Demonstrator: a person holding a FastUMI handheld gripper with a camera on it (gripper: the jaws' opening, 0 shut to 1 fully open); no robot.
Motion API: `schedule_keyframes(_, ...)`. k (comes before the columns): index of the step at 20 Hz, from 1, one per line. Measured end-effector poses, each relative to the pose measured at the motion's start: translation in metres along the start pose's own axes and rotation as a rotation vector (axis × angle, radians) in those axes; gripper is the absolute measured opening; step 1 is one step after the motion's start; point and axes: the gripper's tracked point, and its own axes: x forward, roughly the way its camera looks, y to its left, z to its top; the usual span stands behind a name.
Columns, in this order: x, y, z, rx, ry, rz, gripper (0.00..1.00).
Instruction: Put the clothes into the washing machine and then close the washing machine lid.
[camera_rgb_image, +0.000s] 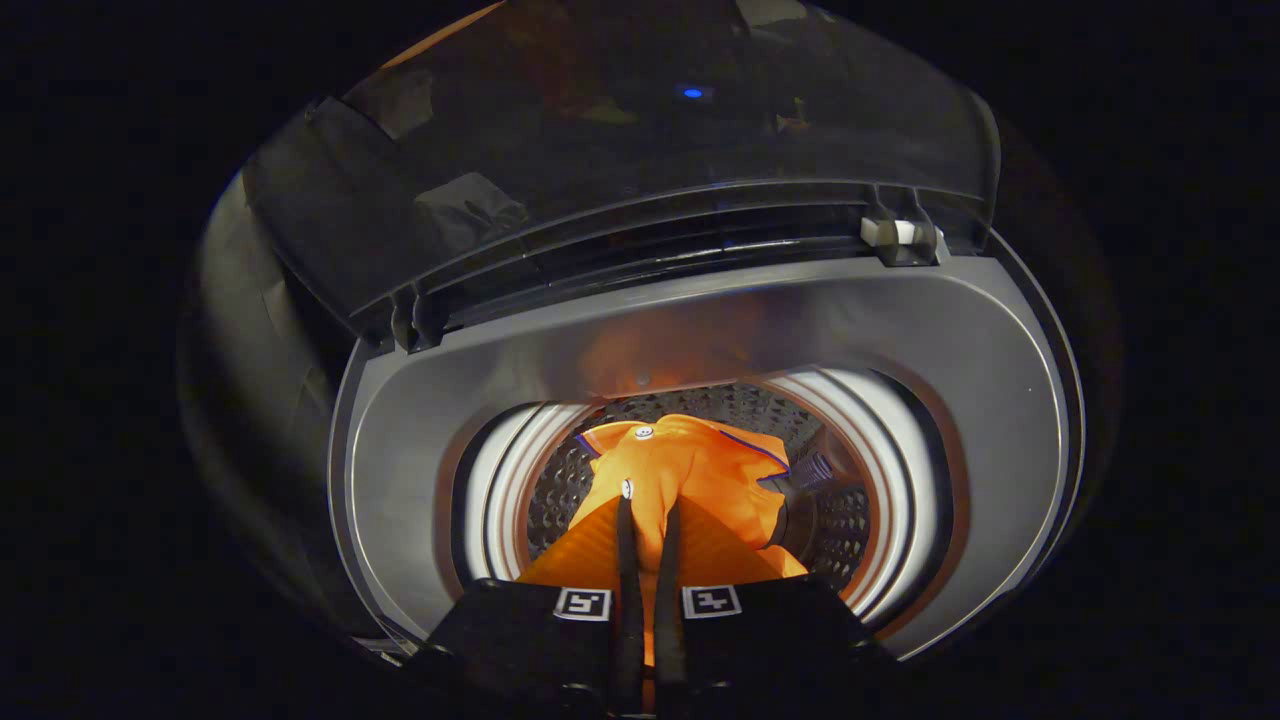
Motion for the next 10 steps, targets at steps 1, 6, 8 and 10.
schedule_keyframes(1, 0.0022, 0.0004, 0.0001, 0.0, 0.005, -0.004, 0.13)
schedule_keyframes(6, 0.0031, -0.0019, -0.0056, 0.006, 0.028, -0.039, 0.19)
schedule_keyframes(8, 0.0016, -0.0065, -0.0016, -0.017, 0.018, -0.067, 0.51)
schedule_keyframes(10, -0.0029, -0.0077, 0.0012, -0.039, 0.014, -0.078, 0.83)
